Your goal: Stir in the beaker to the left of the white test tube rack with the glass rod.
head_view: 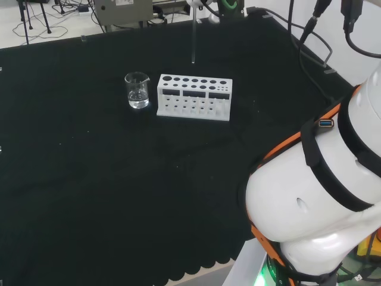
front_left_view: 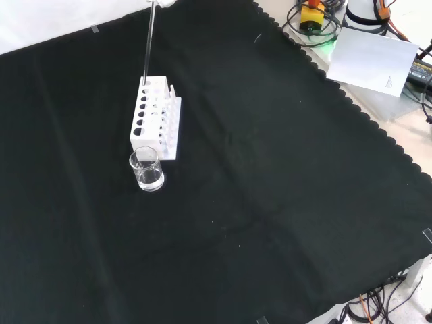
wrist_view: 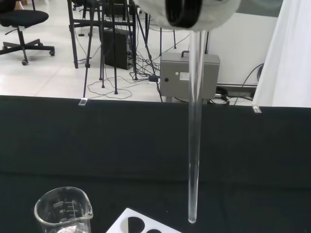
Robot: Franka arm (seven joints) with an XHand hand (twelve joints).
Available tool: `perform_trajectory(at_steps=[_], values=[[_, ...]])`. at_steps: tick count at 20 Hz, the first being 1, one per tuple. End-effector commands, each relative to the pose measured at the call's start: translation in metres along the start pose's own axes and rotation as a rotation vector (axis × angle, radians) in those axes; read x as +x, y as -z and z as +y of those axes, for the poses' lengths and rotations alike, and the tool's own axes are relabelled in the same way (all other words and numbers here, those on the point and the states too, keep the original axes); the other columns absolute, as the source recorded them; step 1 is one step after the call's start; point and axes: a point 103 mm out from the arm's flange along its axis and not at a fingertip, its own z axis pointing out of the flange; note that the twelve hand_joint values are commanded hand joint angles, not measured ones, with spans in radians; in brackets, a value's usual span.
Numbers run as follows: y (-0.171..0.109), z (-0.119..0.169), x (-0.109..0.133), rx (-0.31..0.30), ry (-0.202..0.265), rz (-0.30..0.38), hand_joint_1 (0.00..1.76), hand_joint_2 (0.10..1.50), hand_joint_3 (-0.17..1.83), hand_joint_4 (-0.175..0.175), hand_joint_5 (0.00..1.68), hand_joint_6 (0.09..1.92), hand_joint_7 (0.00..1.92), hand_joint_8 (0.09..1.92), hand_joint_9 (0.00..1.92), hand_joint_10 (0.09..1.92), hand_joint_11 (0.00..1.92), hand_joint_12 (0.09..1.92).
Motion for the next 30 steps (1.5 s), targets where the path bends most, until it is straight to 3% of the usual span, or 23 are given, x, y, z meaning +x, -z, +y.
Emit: perform_trajectory(at_steps=[1,14,20,30], values=[[0.001,0.002,0.006,0.003,0.000,-0.009,1.30,0.94,0.22,-0.175,1.19,0.37,1.15,1.06,1.75,0.69,1.33,0.94],[0.006,0.021,0.045,-0.020,0.073,0.043,1.30,0.95,0.21,-0.175,1.19,0.36,1.15,1.06,1.75,0.69,1.34,0.93],[-0.003,0.037,0.070,-0.025,0.141,0.083,1.30,0.95,0.20,-0.175,1.19,0.35,1.15,1.06,1.76,0.69,1.34,0.93],[-0.024,0.060,0.101,0.008,0.207,0.150,1.30,0.96,0.19,-0.175,1.19,0.35,1.15,1.06,1.76,0.69,1.34,0.92]])
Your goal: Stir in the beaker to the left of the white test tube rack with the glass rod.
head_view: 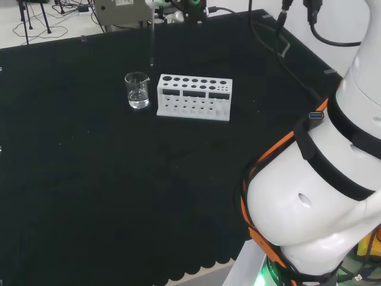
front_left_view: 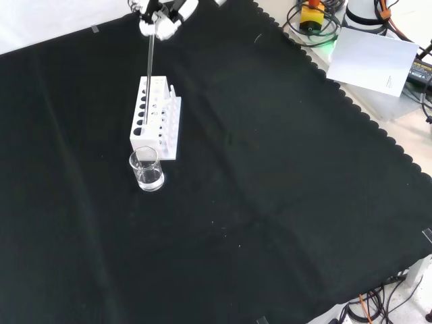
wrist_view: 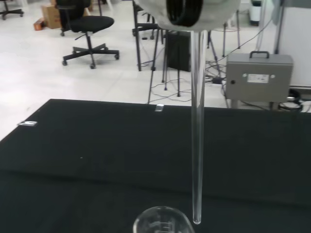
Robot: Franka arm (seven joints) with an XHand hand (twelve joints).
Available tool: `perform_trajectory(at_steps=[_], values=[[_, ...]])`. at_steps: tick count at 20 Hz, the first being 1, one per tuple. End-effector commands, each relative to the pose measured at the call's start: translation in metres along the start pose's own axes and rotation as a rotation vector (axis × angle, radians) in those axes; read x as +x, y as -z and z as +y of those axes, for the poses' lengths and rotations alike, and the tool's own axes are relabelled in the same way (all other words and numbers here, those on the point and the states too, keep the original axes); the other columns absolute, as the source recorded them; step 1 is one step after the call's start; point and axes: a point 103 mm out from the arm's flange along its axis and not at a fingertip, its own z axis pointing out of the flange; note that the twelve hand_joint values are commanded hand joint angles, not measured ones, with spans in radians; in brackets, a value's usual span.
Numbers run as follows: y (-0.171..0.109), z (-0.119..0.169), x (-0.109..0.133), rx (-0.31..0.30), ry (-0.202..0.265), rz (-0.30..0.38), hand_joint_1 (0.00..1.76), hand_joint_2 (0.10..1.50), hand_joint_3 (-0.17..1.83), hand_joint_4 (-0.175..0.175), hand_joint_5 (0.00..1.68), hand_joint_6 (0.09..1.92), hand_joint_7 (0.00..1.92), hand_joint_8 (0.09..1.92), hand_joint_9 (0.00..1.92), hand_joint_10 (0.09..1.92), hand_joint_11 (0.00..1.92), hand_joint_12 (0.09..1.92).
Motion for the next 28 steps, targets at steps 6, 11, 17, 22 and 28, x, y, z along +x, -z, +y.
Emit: perform_trajectory(at_steps=[6,11,17,22,28], values=[[-0.023,0.030,0.018,0.021,0.074,0.051,1.30,0.96,0.18,-0.175,1.20,0.34,1.15,1.06,1.76,0.69,1.34,0.92],[-0.037,0.038,0.015,0.040,0.087,0.059,1.30,0.96,0.17,-0.175,1.20,0.34,1.15,1.06,1.76,0.69,1.34,0.92],[-0.059,0.043,0.015,0.074,0.100,0.058,1.30,0.96,0.17,-0.175,1.20,0.34,1.15,1.06,1.76,0.69,1.34,0.92],[-0.081,0.050,0.014,0.099,0.112,0.067,1.30,0.97,0.16,-0.175,1.20,0.33,1.15,1.06,1.76,0.69,1.34,0.91],[-0.111,0.057,0.013,0.132,0.140,0.075,1.30,0.97,0.16,-0.175,1.20,0.33,1.15,1.06,1.76,0.69,1.34,0.91]])
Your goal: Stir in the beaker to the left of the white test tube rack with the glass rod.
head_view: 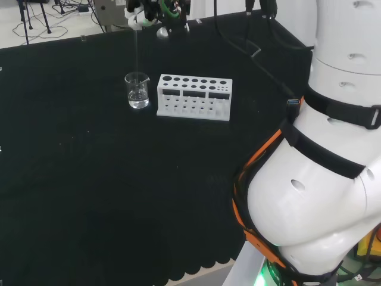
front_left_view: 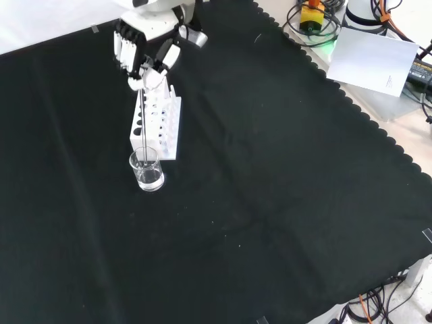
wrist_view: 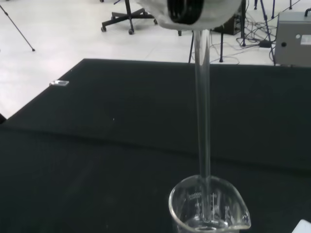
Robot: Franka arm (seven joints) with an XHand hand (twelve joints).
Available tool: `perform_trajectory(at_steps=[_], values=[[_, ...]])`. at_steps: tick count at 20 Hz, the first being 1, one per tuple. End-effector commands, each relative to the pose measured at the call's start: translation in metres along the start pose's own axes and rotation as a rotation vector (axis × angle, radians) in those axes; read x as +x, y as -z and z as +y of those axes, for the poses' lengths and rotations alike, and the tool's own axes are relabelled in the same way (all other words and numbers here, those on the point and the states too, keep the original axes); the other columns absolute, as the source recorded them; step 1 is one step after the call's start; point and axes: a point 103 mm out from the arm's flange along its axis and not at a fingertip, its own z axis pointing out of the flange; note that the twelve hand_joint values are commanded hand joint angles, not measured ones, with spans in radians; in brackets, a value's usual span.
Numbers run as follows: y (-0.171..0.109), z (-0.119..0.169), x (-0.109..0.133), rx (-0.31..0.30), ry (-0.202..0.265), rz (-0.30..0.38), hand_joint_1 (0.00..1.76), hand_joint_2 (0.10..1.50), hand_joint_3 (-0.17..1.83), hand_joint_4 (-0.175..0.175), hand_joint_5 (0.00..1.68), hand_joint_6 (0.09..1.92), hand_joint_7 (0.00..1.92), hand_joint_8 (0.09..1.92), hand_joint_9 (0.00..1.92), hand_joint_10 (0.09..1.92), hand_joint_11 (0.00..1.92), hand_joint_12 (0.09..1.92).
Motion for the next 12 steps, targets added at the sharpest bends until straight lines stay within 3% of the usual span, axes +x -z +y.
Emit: perform_trajectory(at_steps=[1,12], values=[[-0.028,0.011,-0.005,0.033,0.031,0.009,1.30,0.97,0.15,-0.175,1.20,0.33,1.15,1.06,1.76,0.69,1.34,0.91],[-0.036,0.012,-0.040,0.067,-0.009,0.005,1.30,0.97,0.15,-0.175,1.20,0.33,1.15,1.06,1.76,0.69,1.34,0.91]])
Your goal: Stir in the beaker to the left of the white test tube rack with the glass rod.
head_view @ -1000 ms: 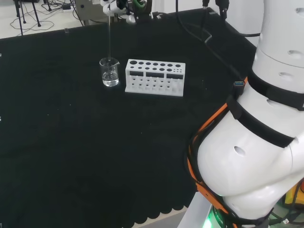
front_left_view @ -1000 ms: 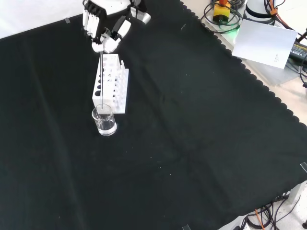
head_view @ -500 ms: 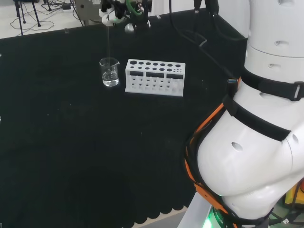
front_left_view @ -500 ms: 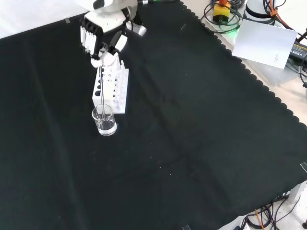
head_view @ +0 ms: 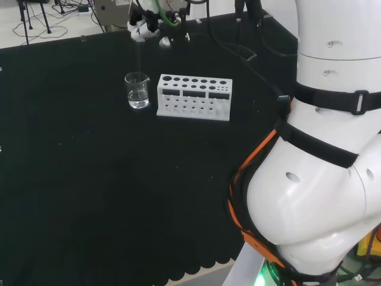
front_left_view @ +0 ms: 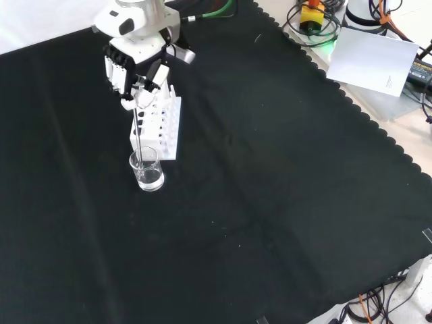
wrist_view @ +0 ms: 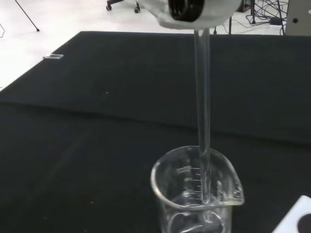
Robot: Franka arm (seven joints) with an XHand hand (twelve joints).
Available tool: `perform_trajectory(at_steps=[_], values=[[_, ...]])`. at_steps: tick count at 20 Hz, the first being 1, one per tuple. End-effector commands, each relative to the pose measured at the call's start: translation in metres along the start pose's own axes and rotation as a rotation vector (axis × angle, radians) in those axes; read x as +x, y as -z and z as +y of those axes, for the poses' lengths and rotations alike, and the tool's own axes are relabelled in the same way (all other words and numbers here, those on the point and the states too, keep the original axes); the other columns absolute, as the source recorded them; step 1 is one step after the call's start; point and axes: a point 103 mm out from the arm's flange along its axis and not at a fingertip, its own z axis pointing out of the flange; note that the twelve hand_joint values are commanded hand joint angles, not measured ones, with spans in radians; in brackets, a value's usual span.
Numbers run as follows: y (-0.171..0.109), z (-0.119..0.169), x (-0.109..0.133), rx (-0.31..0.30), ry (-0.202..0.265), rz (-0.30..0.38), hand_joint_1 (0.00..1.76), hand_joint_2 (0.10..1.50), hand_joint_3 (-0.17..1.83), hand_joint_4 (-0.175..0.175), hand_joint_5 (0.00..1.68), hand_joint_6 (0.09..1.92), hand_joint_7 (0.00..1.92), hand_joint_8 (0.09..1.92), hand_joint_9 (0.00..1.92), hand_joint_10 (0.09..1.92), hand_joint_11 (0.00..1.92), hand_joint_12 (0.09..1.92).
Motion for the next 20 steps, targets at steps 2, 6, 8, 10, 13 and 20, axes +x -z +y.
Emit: perform_trajectory(at_steps=[2,6,8,10,13,20], values=[[0.007,-0.011,-0.019,0.010,-0.034,-0.014,1.30,0.97,0.15,-0.175,1.20,0.33,1.15,1.06,1.76,0.69,1.34,0.90],[0.015,-0.025,-0.006,0.012,-0.037,-0.015,1.30,0.98,0.14,-0.175,1.20,0.32,1.15,1.06,1.76,0.69,1.35,0.90],[0.015,-0.028,0.008,0.015,-0.023,-0.017,1.30,0.98,0.14,-0.175,1.20,0.32,1.15,1.05,1.76,0.69,1.35,0.90],[0.013,-0.028,0.020,0.019,-0.015,-0.005,1.30,0.98,0.14,-0.175,1.20,0.32,1.15,1.05,1.76,0.69,1.35,0.90],[0.006,-0.022,0.032,0.030,-0.001,0.006,1.30,0.98,0.14,-0.175,1.21,0.32,1.15,1.05,1.76,0.69,1.35,0.90],[-0.004,0.004,0.031,0.039,0.018,0.014,1.30,0.98,0.13,-0.175,1.21,0.32,1.15,1.05,1.76,0.70,1.35,0.90]])
